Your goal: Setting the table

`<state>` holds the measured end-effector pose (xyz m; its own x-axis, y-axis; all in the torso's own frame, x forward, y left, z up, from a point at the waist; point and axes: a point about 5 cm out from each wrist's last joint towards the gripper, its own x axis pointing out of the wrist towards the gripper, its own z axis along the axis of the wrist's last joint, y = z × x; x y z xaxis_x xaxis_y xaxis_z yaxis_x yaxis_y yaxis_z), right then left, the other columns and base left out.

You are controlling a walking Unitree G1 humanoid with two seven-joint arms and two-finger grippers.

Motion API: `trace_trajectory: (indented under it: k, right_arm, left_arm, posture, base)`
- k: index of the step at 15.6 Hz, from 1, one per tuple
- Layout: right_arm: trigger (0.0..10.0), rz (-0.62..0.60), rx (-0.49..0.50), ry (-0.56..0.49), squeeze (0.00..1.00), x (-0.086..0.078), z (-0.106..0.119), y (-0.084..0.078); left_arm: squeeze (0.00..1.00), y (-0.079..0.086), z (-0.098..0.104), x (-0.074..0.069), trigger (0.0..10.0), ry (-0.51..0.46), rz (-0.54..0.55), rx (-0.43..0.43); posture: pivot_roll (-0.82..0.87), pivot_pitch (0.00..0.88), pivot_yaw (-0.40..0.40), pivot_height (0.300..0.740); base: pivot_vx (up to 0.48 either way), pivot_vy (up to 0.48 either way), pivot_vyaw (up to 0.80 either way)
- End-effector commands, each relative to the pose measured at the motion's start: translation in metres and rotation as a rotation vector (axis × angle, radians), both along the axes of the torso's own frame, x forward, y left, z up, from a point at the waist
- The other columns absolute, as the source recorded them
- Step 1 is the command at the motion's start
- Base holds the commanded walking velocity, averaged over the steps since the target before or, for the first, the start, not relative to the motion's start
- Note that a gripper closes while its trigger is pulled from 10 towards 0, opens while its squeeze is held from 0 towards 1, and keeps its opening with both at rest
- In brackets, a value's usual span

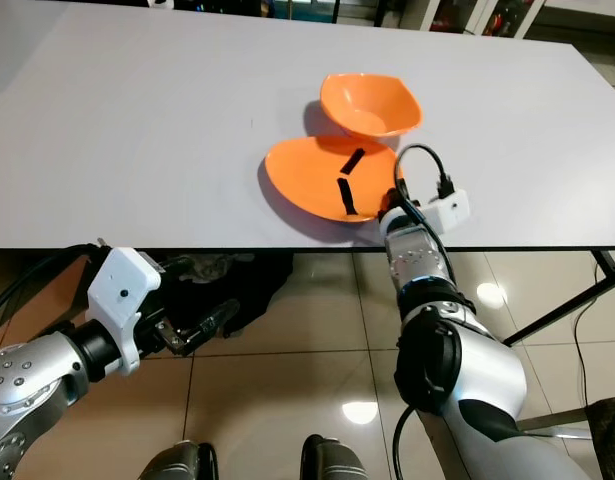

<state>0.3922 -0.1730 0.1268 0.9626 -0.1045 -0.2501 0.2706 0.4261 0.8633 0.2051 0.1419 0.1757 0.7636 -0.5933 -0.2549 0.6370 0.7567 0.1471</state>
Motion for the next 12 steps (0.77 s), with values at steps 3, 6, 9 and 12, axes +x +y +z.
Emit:
trace_trajectory:
  k: [3,6,9,12]
  right_arm:
    - [10.0,0.035,-0.076,0.07,1.0,-0.006,-0.015,0.0]
    - [10.0,0.048,-0.158,0.082,1.0,-0.007,-0.016,-0.006]
    - [10.0,0.04,-0.307,0.107,0.04,-0.008,-0.015,-0.016]
    - [10.0,0.022,-0.416,-0.012,0.0,-0.003,0.005,-0.027]
  left_arm:
    - [0.0,-0.004,0.002,-0.004,10.0,0.0,-0.008,-0.014]
    - [0.0,-0.004,0.003,0.0,10.0,-0.003,-0.003,-0.016]
    - [0.0,-0.005,0.004,0.003,10.0,-0.017,0.0,-0.019]
    - [0.0,-0.006,0.007,0.011,10.0,-0.045,0.017,-0.033]
  posture:
    - [0.09,0.212,-0.095,0.74]
    - [0.08,0.205,-0.091,0.74]
    - [0.08,0.186,-0.091,0.74]
    - [0.07,0.157,-0.086,0.74]
  base:
    - [0.0,0.0,0.0]
    - [0.0,0.0,0.0]
    - [0.0,0.0,0.0]
    - [0.0,0.0,0.0]
